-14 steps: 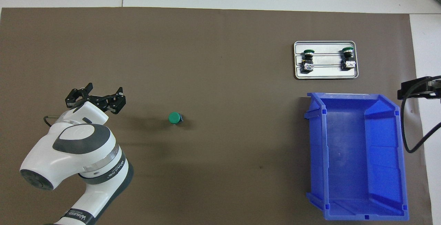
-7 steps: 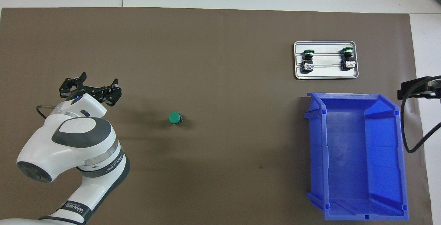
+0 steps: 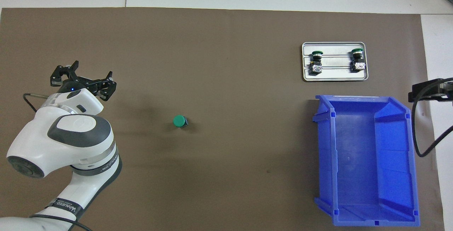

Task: Place and press button with both arms
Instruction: 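Raise the left gripper away from the button toward the robot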

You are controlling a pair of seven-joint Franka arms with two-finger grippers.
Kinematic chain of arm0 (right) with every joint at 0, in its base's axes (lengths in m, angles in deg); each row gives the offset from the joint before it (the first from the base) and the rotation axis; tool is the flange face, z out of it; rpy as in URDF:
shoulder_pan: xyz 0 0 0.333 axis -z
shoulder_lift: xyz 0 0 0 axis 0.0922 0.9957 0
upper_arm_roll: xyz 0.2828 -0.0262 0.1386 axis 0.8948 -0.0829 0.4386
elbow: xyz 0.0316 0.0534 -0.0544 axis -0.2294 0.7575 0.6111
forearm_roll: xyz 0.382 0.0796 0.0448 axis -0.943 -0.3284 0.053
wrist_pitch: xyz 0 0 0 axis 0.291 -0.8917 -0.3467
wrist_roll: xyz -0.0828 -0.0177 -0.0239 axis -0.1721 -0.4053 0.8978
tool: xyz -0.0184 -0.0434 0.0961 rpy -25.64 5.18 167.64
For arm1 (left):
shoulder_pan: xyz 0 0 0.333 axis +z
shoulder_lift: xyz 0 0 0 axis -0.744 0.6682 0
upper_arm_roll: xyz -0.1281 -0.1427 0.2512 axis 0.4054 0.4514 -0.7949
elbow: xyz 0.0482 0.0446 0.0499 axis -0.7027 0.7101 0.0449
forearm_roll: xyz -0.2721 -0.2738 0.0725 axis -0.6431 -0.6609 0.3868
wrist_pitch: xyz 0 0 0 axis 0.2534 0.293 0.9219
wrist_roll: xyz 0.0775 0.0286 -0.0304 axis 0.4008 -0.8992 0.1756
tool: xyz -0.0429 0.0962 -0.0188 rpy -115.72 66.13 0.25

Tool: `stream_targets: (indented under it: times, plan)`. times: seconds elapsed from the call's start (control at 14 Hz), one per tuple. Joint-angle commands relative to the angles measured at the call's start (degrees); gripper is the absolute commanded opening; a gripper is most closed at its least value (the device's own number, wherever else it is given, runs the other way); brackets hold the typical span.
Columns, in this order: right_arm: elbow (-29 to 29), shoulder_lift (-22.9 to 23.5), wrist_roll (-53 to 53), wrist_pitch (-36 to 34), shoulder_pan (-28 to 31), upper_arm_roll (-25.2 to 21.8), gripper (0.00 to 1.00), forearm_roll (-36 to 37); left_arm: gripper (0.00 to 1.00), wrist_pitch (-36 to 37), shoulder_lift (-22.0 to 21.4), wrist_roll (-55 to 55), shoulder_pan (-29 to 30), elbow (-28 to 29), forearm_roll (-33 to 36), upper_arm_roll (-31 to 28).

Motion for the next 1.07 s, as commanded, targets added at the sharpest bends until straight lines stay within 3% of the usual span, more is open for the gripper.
stream_targets:
  times: [0.0, 0.64, 1.0]
  plan:
    - [0.0, -0.5, -1.2, -0.4, 0.7, 0.5, 1.00, -0.4, 1.00, 2.7, 1.1, 0.2, 2.4, -1.7, 6.6, -0.1]
    - [0.1, -0.5, -1.2, -0.4, 0.7, 0.5, 1.00, -0.4, 1.00, 12.3, 1.0, 0.4, 7.1, -1.7, 27.7, -1.5]
    - [0.0, -0.5, -1.2, -0.4, 0.7, 0.5, 1.00, -0.4, 1.00, 21.1, 1.0, 0.7, 7.7, -2.6, 43.3, -5.1]
